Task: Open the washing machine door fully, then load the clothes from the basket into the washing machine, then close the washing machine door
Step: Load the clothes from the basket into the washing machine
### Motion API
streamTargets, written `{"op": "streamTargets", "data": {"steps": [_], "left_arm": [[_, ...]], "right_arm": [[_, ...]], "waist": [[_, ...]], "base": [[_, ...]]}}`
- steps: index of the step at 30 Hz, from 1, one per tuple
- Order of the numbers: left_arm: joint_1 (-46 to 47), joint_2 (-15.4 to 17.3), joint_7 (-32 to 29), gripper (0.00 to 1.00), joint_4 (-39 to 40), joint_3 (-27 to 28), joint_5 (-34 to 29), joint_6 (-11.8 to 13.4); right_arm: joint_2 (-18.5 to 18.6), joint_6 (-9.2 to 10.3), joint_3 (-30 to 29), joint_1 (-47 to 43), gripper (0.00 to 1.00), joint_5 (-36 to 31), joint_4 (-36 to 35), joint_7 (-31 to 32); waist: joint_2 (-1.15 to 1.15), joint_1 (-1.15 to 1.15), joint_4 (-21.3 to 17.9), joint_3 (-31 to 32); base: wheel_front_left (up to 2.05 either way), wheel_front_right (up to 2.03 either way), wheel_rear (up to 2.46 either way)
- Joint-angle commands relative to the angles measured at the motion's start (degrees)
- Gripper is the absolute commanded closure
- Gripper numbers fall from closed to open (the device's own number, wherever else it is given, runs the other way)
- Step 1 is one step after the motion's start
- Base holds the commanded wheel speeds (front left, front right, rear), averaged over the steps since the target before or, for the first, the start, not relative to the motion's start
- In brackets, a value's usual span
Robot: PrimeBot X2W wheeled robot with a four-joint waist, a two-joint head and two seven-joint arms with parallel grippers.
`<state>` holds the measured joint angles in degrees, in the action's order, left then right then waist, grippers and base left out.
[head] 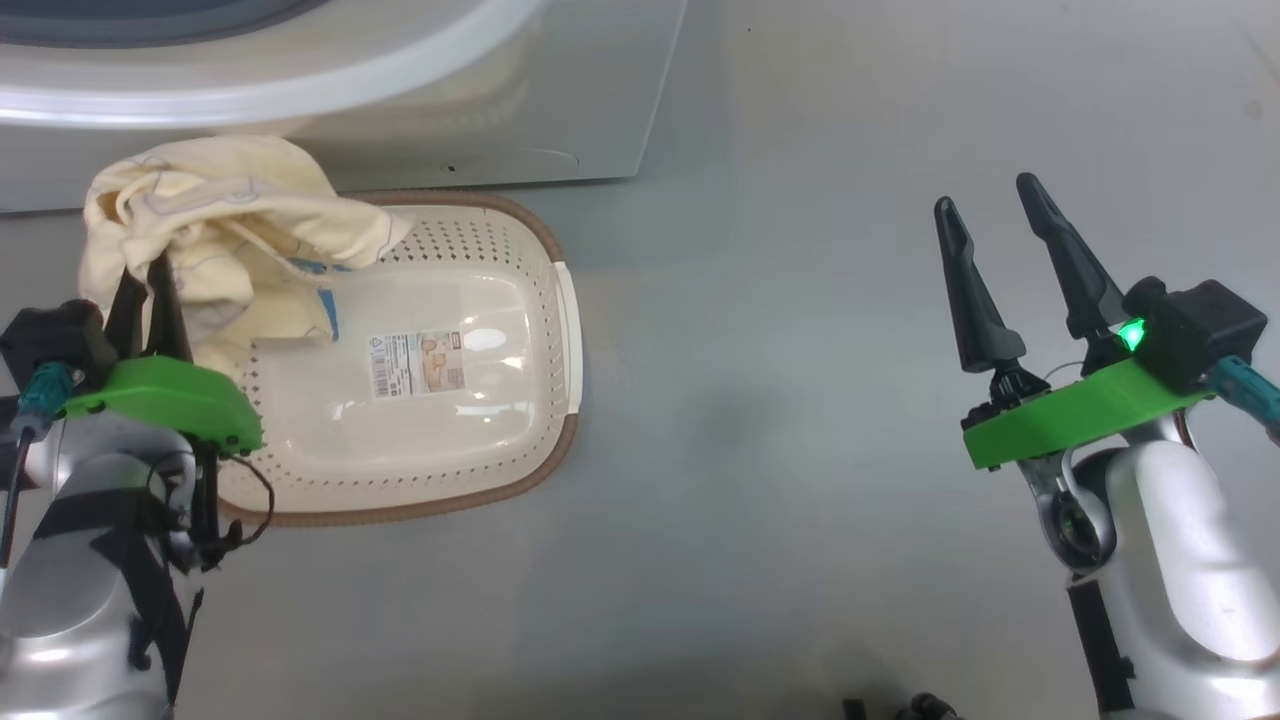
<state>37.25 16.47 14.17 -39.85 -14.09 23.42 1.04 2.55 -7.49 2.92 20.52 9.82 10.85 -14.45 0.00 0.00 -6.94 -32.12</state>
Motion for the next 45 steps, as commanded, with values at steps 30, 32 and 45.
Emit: {"op": "streamTargets", "data": {"steps": [30, 32, 45], "left_arm": [[-8.66, -3.04, 0.83, 1.00, 30.34, 17.95, -16.54, -5.27], [-7.89, -3.08, 0.83, 1.00, 31.83, 18.78, -16.81, -5.59], [3.90, 0.34, 0.83, 1.00, 33.26, 23.13, -15.44, -7.62]], "right_arm": [[0.32, 0.00, 0.89, -2.19, 0.00, 0.26, -0.23, -0.55], [0.32, 0.00, 1.00, -1.97, 0.00, 0.38, -0.27, -0.55], [0.32, 0.00, 1.52, -0.53, 0.00, 1.17, -0.55, -0.55]], "waist": [[0.00, 0.00, 1.48, 4.01], [0.00, 0.00, 1.31, 3.57], [0.00, 0.00, -1.28, -0.86]], "base": [[0.00, 0.00, 0.00], [0.00, 0.00, 0.00], [0.00, 0.00, 0.00]]}}
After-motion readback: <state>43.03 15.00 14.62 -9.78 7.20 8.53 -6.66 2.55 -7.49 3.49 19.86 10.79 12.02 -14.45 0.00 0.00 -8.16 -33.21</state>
